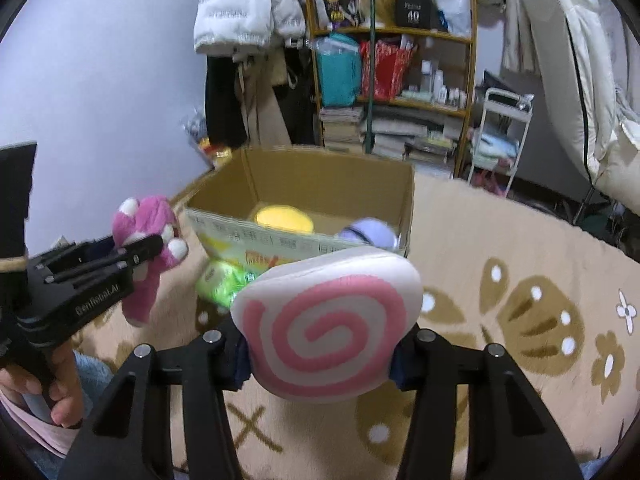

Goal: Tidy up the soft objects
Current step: 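Carry the pink plush and swirl cushion over the box and release both inside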

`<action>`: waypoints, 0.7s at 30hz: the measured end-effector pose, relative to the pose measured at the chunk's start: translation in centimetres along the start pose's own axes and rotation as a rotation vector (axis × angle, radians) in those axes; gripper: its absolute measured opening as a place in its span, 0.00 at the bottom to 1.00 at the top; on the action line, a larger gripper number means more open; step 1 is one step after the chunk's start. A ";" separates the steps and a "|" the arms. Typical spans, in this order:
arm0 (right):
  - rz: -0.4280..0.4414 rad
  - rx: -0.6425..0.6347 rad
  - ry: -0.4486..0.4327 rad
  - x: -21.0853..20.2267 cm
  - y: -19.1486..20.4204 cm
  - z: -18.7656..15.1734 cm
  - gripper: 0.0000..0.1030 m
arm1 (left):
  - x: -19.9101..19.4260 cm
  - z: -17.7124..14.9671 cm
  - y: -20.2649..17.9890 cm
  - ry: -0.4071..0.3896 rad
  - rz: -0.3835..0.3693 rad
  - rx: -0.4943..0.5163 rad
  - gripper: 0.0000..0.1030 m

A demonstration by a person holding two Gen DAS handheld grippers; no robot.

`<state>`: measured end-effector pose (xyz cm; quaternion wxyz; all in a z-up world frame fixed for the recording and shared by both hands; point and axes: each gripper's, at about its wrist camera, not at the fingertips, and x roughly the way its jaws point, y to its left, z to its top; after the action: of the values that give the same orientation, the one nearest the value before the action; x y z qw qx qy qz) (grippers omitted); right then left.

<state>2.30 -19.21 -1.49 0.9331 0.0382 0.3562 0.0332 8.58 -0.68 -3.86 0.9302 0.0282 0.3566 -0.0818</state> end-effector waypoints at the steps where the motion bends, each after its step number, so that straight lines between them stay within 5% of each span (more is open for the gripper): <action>1: 0.010 0.000 -0.014 -0.3 0.0 0.3 0.50 | -0.2 0.0 -0.1 -0.011 0.004 0.003 0.35; 21: -0.013 0.003 -0.145 0.4 -1.6 5.3 0.34 | -1.7 5.4 -0.4 -0.193 0.027 0.056 0.35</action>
<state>6.18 -21.03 2.07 0.9566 0.0395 0.2877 0.0238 10.87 -1.48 1.31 0.9601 0.0507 0.2627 -0.0817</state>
